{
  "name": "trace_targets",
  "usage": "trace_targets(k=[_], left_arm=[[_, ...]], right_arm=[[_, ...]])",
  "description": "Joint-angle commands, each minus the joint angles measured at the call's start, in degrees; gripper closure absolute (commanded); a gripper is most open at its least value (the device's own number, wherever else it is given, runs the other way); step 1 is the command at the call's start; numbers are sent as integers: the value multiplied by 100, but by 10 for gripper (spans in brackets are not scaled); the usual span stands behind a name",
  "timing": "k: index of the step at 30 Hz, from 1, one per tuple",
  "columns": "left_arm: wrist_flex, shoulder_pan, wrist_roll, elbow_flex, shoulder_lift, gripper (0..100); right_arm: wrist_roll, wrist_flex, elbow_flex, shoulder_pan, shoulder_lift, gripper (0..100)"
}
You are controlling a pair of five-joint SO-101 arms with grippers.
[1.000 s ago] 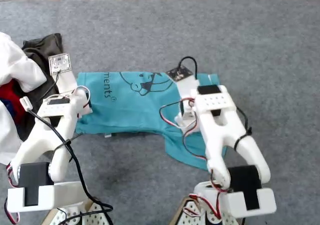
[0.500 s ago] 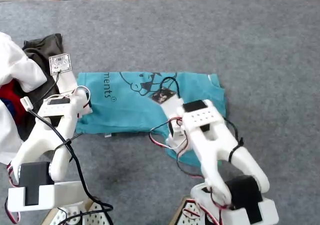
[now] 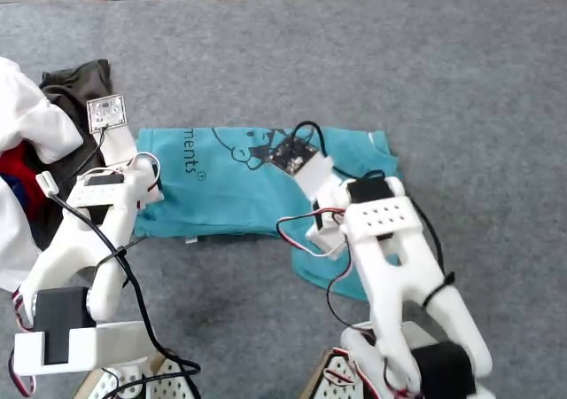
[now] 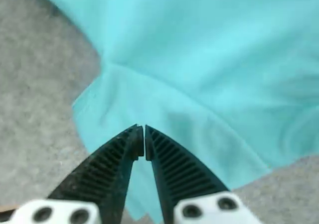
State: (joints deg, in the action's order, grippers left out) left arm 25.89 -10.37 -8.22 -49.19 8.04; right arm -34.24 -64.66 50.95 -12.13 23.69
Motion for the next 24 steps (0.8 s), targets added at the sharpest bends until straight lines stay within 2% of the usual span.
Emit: trace_targets(k=[1,5,11,13,18,21,24], left_arm=[[-62,31,18,277,211,971],[-62,31,18,251,237,971],[-18,-13,-26,277,255,971],[325,31,-26,523,378,971],[1873,40,-53,2026,888,971],[2145,48,-378,2958,800,971],[1521,136,-501,3319,70,971]], right_arm=[[-123,132,110,70,-479,984],[-589,176,277,70,-1086,984],[-589,-167,-207,246,-1077,985],[-615,-448,-611,431,-743,985],[-949,-774,-1543,879,268,984],[-1064,-334,-1903,1125,558,984],[-1002,633,-1938,1222,295,984]])
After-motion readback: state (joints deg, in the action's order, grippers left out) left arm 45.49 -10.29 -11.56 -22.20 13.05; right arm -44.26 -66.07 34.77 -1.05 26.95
